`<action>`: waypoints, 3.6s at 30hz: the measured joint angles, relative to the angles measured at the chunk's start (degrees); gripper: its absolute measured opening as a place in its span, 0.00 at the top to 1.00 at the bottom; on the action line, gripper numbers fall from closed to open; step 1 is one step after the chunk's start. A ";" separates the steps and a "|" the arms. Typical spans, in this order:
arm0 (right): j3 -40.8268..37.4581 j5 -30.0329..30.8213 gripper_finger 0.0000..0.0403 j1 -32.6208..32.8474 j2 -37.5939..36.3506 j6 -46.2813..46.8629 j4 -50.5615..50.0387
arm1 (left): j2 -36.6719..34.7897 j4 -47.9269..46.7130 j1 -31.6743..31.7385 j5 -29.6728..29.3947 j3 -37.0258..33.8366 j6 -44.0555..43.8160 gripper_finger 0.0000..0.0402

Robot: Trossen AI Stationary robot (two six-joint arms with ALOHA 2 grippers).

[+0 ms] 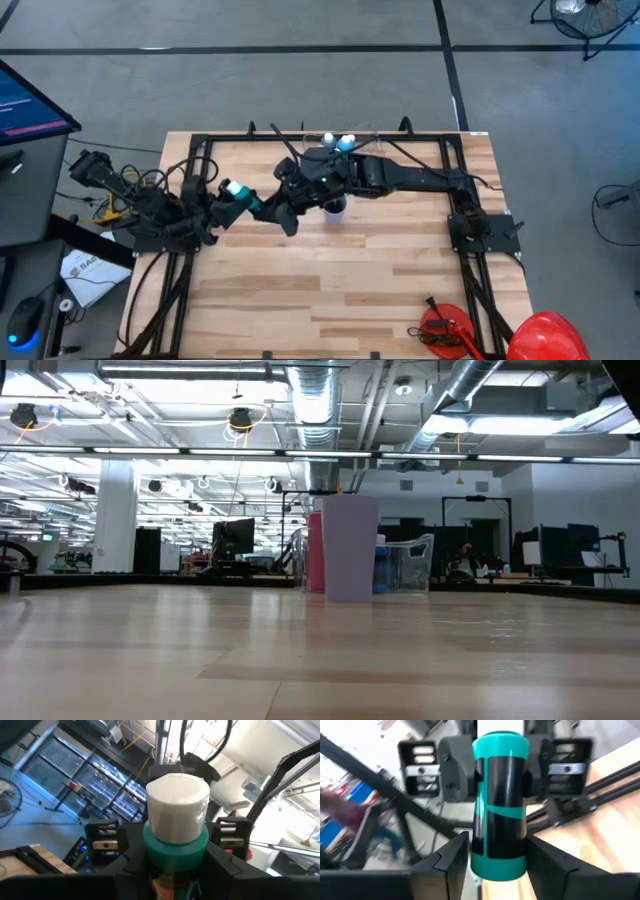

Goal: Pick & Place Paint Supplies
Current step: Put the green paint bottle into the transparent bin

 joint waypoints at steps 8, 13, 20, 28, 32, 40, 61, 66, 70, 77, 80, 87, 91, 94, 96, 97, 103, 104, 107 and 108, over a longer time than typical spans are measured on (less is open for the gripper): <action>-0.04 -14.40 0.52 -1.92 -0.03 0.01 -2.41 | -0.25 -6.15 -0.04 4.88 0.11 -3.89 0.72; 0.02 -21.05 0.52 -3.83 -1.80 0.00 -8.42 | -1.67 -14.68 -0.02 9.99 0.07 -9.45 0.72; 0.00 -25.74 0.54 -6.06 -2.25 0.00 -9.81 | -0.20 -20.39 -0.02 18.82 -0.02 -17.91 0.72; -0.04 -28.35 0.51 -7.49 -1.71 -2.21 -16.08 | 4.19 -26.13 -0.02 30.57 -0.02 -27.72 0.71; -0.02 -28.35 0.51 -6.84 -1.77 -3.89 -17.24 | 7.46 -26.89 0.14 36.24 -0.02 -29.95 0.71; 0.11 -28.37 0.51 -4.05 2.07 -5.39 -20.66 | 13.59 -26.68 0.66 40.42 0.00 -31.28 0.71; 0.02 -28.85 0.51 2.81 9.87 -6.31 -16.66 | 14.62 -25.28 -0.52 40.43 0.00 -32.81 0.71; -0.02 -28.90 0.50 2.86 10.12 -5.34 -13.35 | 14.62 -25.31 -0.52 40.43 0.00 -32.73 0.71; -0.02 -28.98 0.50 2.57 10.12 -2.60 -8.58 | 14.59 -25.20 -0.52 40.47 0.01 -32.55 0.71; -0.02 -28.85 0.51 2.38 10.12 -0.85 -6.64 | 14.58 -25.40 -0.52 40.52 0.09 -32.58 0.71; -0.02 -28.75 0.51 2.62 10.12 -0.85 -6.66 | 14.58 -25.35 -0.52 40.63 0.09 -32.56 0.71; -0.03 -27.87 0.51 2.87 10.12 -0.85 -6.97 | 14.58 -25.28 0.25 40.70 0.09 -32.34 0.71; -0.03 -27.65 0.51 2.81 10.12 -0.83 -7.06 | 14.58 -25.22 1.24 40.39 0.09 -32.28 0.71; -0.03 -27.61 0.51 2.81 10.12 -0.83 -7.06 | 14.58 -25.20 1.60 40.41 0.09 -32.21 0.71; -0.02 -27.61 0.51 2.81 10.12 -0.83 -7.04 | 14.58 -25.17 1.60 40.39 0.09 -32.17 0.71; -0.02 -27.61 0.51 2.81 10.12 -0.85 -7.04 | 14.58 -25.20 1.60 40.37 0.09 -32.17 0.71; -0.02 -27.61 0.53 2.81 10.12 -0.85 -7.12 | 14.58 -25.15 1.60 39.89 0.07 -32.14 0.71; -0.02 -27.58 0.55 2.81 10.12 -0.85 -7.27 | 14.58 -25.15 1.60 39.86 0.07 -32.14 0.71; -0.03 -27.39 0.60 2.81 10.12 -1.26 -8.38 | 14.58 -25.17 1.64 39.60 0.07 -32.16 0.71; -0.02 -27.31 0.62 2.81 10.12 -1.33 -8.75 | 14.58 -25.17 1.64 39.45 0.07 -32.15 0.71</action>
